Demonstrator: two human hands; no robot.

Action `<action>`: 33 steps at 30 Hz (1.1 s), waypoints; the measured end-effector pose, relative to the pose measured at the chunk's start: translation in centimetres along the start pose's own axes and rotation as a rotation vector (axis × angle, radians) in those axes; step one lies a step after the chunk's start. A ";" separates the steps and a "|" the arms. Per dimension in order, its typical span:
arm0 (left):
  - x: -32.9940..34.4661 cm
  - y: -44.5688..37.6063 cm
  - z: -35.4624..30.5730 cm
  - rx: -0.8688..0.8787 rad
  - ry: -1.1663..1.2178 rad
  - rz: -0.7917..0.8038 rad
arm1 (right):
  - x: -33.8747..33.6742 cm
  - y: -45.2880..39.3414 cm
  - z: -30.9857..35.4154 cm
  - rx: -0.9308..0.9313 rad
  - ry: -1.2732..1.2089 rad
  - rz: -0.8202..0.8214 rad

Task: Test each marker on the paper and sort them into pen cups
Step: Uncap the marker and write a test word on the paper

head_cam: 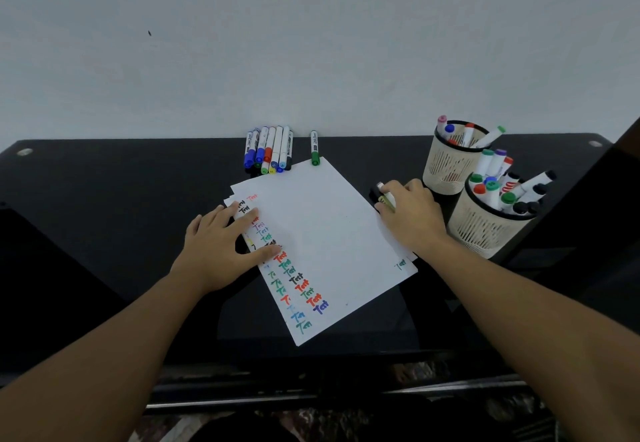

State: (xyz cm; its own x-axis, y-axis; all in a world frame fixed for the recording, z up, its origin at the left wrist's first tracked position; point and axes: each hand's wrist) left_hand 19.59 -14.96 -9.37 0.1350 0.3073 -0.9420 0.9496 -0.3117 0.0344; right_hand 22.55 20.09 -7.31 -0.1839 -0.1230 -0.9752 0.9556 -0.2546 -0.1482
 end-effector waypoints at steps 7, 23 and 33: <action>-0.1 0.0 -0.1 0.004 0.009 -0.011 | -0.6 -0.7 1.6 -0.102 0.109 -0.102; 0.1 0.0 0.0 0.026 0.065 -0.063 | 1.6 -12.3 10.3 -0.387 0.461 0.071; 0.1 -0.1 0.4 0.020 0.066 -0.066 | 2.7 -13.6 10.1 -0.595 0.511 -0.232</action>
State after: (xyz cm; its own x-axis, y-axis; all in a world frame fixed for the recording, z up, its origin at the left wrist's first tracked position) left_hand 19.39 -15.21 -9.64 0.0916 0.3863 -0.9178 0.9512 -0.3067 -0.0342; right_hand 6.71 13.57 -6.27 -0.4023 0.3596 -0.8419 0.8945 0.3501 -0.2780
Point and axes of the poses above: each hand's wrist, its own y-axis away from the middle knuckle, its own x-axis out of the palm, z = x × y, and after that the axes turned 7 degrees about y, right-handed
